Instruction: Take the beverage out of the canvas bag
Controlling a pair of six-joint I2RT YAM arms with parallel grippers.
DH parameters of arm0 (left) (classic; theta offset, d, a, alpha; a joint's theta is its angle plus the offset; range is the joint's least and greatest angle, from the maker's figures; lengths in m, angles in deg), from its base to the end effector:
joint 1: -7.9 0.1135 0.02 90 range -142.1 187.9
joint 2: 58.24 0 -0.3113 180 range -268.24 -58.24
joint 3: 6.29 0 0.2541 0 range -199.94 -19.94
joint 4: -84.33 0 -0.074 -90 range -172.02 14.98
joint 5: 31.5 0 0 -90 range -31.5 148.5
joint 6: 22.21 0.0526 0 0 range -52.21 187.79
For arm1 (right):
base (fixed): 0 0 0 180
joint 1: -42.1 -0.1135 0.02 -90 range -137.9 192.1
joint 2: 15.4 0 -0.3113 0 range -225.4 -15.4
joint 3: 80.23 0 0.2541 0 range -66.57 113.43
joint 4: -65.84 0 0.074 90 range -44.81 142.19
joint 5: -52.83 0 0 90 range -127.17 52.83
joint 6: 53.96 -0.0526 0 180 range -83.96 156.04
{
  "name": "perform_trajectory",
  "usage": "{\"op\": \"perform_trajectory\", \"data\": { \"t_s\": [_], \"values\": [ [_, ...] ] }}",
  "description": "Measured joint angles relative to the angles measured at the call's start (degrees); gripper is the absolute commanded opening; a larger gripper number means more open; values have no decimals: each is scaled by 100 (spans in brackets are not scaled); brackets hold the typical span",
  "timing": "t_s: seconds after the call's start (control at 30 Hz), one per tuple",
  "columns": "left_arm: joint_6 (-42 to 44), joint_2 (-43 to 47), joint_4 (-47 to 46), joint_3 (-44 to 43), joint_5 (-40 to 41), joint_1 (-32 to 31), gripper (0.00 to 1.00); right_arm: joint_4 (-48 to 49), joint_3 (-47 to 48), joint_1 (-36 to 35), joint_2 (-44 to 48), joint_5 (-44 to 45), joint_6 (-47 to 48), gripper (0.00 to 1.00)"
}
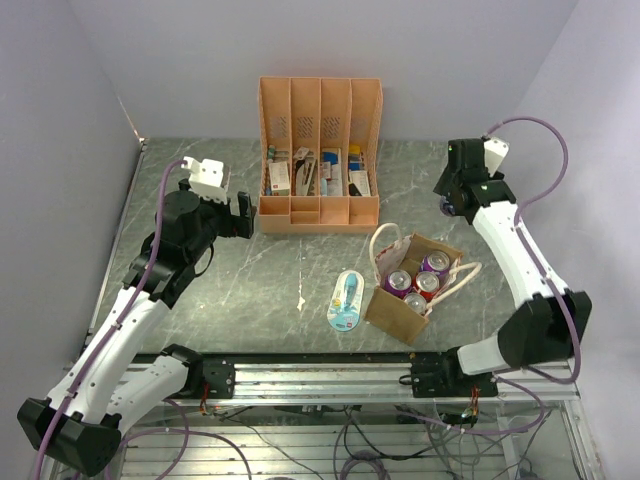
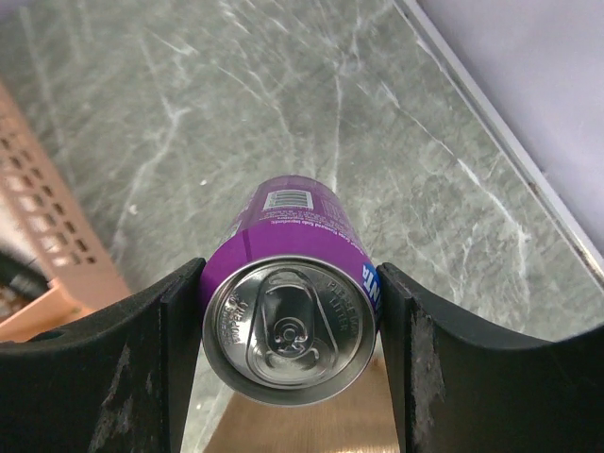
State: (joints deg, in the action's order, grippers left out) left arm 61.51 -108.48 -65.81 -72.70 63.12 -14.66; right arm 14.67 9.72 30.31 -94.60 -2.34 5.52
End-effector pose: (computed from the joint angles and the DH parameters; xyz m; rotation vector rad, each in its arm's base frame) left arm 0.1750 -0.0681 0.3936 0.2003 1.8070 -0.2845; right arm 0.3003 0.0320 0.3907 0.6485 2.0434 -0.2670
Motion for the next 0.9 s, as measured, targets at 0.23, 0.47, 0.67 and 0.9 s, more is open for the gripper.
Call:
{"op": "perform_trajectory", "data": {
  "t_s": [0.23,0.47,0.67,0.9],
  "values": [
    [-2,-4,0,0,0,0,98,192,190,1117,-1272,-861,-48,0],
    [0,-15,0,0,0,0,98,219,894,1982,-2459,-1327,-37,0],
    [-2,-37,0,0,-2,0,98,186,1445,2461,-3233,-1598,-2,0],
    [-2,-50,4,0,-4,0,98,164,1585,2688,-3442,-1969,81,3]
  ]
}}
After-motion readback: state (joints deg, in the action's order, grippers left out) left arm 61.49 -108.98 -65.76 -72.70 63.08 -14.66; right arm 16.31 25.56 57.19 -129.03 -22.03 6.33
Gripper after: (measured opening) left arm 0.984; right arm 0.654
